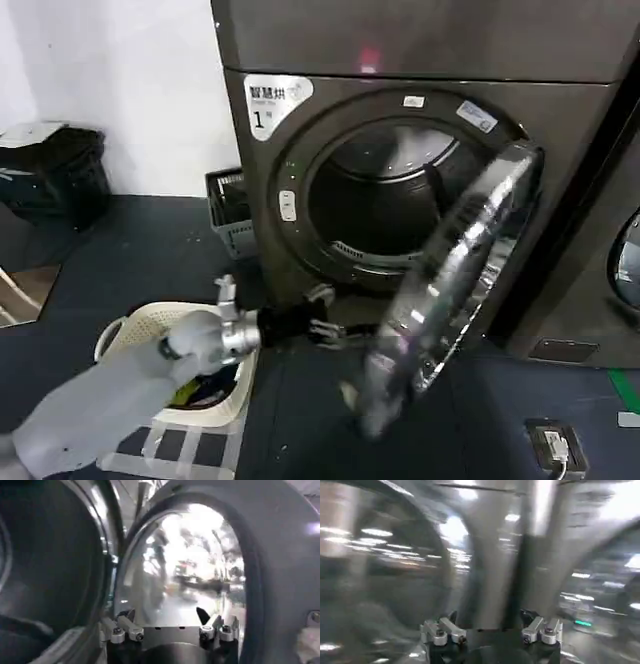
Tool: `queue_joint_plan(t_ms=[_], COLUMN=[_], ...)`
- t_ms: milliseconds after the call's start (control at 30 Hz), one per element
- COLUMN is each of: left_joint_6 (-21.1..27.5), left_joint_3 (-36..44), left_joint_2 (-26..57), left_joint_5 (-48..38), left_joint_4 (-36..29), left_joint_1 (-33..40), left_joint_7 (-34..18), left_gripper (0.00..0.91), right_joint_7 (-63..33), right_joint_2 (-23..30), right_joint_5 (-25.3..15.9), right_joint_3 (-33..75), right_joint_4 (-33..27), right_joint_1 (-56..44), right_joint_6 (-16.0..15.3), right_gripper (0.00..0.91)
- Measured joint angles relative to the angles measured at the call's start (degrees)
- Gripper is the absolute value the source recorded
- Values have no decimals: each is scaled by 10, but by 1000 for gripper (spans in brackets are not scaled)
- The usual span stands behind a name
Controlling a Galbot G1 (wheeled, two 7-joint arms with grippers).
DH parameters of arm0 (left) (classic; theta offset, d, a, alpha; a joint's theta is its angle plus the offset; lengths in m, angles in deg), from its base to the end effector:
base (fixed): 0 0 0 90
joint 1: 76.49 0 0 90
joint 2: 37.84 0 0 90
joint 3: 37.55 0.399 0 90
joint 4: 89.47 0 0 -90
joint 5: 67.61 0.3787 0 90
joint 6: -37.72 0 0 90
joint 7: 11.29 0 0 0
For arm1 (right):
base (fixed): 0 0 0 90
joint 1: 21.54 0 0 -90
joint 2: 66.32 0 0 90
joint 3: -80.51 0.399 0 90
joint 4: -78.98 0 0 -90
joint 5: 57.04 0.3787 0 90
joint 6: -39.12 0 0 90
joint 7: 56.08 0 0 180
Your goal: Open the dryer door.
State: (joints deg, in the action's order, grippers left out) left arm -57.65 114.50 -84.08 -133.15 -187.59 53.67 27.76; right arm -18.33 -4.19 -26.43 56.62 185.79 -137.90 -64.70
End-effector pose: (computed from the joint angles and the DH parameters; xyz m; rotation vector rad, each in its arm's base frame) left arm 0.4429 -0.0002 -0.2524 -2.1143 -2.3007 0.2838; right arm 0.0867 -0.4283 -0.1556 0.2683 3.0570 -0.3680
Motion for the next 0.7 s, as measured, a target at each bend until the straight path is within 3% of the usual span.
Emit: queue_joint_plan(t_ms=[300,433,700], left_joint_6=[-12,-15,-9], left_joint_3=[68,110,175], left_joint_2=[-54,-89,-171], left_joint_5=[2,1,-6], left_joint_4=[-10,-3,32], left_joint_1=[31,51,84], left_joint_7=[-38,-49,-100], left_gripper=[907,907,907], right_joint_7=[-129,-179,-254], right_joint_2=[2,-4,-14], right_joint_5=[0,-30,-36], right_joint_3=[123,175,253], right_joint_4=[-28,-48,-96], right_joint_1=[-23,-37,-46], right_joint_6=[15,24,2], right_gripper=[907,907,907])
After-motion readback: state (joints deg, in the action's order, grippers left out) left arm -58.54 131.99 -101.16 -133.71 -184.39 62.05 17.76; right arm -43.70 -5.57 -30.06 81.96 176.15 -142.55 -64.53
